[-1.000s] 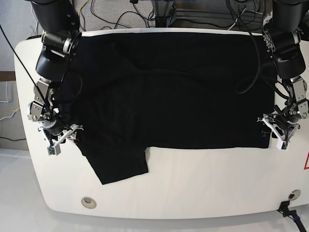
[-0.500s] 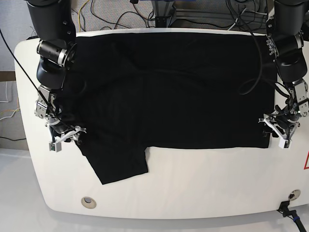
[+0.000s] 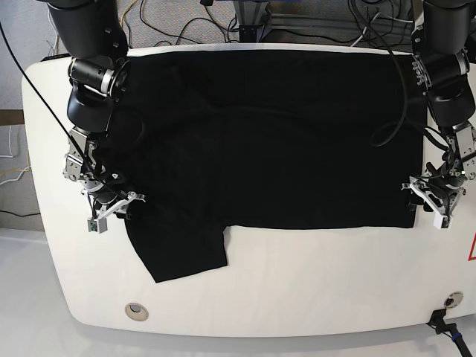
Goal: Fold the T-shirt properly
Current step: 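Grasp the shirt's side edges midway with both grippers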
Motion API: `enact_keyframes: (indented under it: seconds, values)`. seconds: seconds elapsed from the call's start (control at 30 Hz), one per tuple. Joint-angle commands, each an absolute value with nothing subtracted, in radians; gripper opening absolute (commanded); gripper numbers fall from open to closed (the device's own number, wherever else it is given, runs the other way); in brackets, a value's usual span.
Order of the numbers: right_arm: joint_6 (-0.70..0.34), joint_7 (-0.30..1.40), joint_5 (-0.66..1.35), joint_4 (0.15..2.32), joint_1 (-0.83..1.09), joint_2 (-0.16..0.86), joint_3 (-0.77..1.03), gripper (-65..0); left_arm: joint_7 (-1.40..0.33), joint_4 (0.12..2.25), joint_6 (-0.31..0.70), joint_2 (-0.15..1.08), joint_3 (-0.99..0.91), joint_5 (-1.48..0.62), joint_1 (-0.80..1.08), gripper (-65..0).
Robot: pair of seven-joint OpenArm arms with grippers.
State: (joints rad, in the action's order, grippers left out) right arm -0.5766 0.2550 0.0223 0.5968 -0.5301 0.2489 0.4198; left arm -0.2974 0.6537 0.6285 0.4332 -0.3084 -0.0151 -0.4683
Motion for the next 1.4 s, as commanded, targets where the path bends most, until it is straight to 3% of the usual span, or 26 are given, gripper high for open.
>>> enact_keyframes:
  seconds: [0.0,0.1,0.4,0.77,0.87,1.37]
  values:
    - [-0.581,0.282,0.013,0.604,-0.542,0.257,0.420,-55.7,-0.269,0.670,0.581,0.456,-0.311,-0.027,-0.501,-32.9]
    - [-0.581,0.278,0.013,0.604,-0.524,0.257,0.420,-65.0,-0.242,0.668,0.550,0.456,-0.311,-0.027,-0.507,-32.8]
    - [-0.581,0.278,0.012,0.604,-0.519,0.257,0.420,-65.0,-0.226,0.513,0.522,0.450,-0.226,-0.033,-0.595,-32.6]
    - [-0.581,0.278,0.012,0.604,-0.518,0.257,0.420,-65.0,-0.186,0.475,0.519,0.449,-0.219,-0.027,-0.595,-32.6]
    - [-0.581,0.278,0.013,0.604,-0.518,0.259,0.420,-65.0,-0.182,0.433,0.479,0.449,-0.219,-0.028,-0.596,-32.6]
    - [-0.581,0.274,0.013,0.605,-0.496,0.257,0.420,-65.0,-0.183,0.440,0.529,0.404,-0.219,-0.030,-0.591,-35.1]
